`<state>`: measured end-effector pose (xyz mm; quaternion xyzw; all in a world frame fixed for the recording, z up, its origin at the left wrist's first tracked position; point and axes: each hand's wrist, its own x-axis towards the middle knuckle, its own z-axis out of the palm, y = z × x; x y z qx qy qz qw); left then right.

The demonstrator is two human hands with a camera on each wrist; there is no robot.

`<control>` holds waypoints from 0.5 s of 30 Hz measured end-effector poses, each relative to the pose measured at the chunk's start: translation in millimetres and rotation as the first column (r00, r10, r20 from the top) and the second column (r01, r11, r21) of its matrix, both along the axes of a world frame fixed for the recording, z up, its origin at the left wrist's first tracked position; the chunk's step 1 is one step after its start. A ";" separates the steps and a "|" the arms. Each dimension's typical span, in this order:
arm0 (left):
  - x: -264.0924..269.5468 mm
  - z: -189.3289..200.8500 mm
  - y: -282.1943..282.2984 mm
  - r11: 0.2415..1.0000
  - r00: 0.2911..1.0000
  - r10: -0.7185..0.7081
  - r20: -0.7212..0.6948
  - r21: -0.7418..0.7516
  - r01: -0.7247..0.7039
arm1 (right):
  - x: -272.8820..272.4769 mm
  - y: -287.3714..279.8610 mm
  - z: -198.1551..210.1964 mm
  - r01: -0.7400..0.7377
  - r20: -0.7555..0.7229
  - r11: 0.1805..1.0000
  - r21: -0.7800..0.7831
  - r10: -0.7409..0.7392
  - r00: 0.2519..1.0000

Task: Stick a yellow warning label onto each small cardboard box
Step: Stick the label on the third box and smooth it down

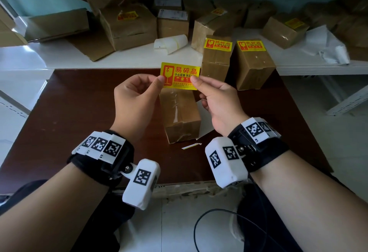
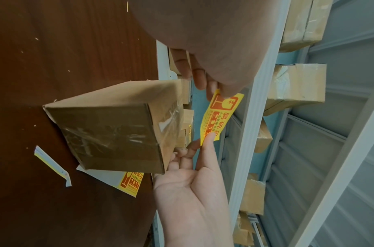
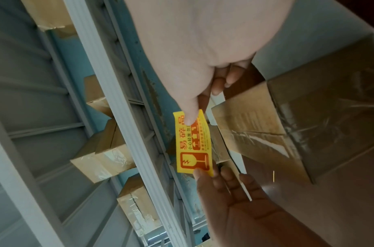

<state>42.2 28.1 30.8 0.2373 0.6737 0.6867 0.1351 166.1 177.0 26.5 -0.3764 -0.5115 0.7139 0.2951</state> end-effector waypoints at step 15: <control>-4.4 -4.6 3.6 0.999 0.994 -0.031 0.103 0.013 0.030 | -4.3 5.9 -2.1 -0.008 -0.002 0.999 0.045 0.008 1.000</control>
